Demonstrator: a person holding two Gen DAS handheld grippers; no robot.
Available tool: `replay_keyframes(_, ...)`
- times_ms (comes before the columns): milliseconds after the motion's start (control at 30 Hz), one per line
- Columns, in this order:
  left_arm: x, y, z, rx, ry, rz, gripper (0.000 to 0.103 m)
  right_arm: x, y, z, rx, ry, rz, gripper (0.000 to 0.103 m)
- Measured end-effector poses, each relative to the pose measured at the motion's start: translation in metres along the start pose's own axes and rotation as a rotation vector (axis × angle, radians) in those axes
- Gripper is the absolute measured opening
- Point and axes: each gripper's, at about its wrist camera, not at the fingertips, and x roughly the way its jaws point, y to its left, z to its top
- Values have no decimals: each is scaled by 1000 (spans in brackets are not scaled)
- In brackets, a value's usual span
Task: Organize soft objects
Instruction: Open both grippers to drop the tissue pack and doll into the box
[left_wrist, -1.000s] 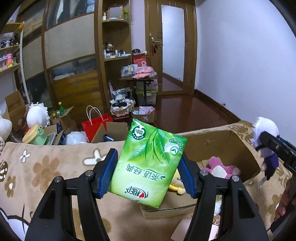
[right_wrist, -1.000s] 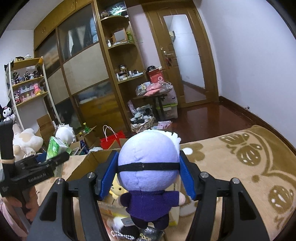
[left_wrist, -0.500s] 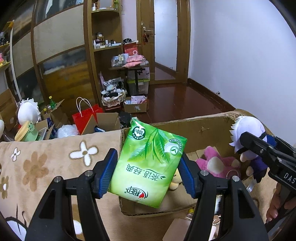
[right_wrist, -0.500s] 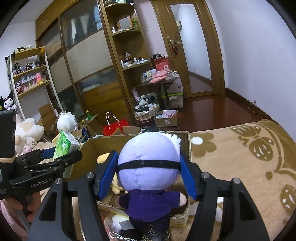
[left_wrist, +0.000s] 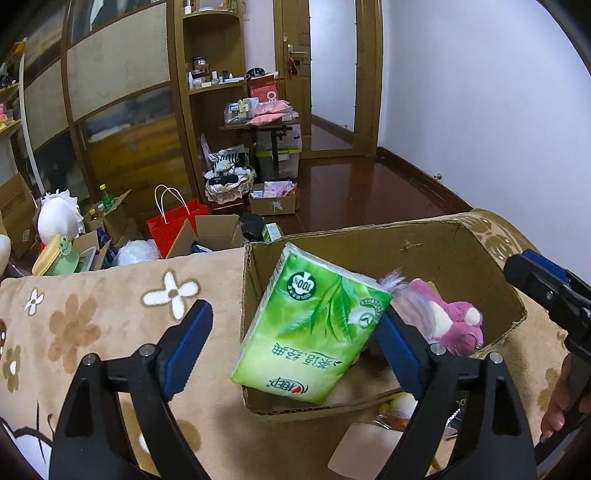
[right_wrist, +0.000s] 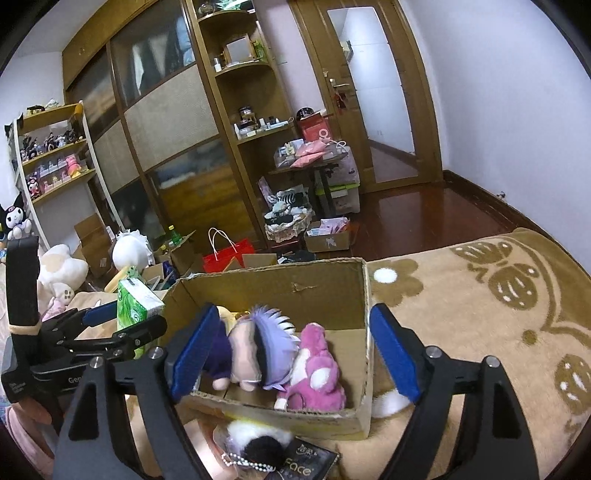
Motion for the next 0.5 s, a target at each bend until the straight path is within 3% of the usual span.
replay_keyframes(100, -2, 0, 0, -2, 6, -18, 88, -6, -3, -1, 11, 4, -7, 93)
replay_keyframes(500, -10, -4, 3, 6, -13, -30, 89, -18, -8, -3, 29, 4, -12, 94)
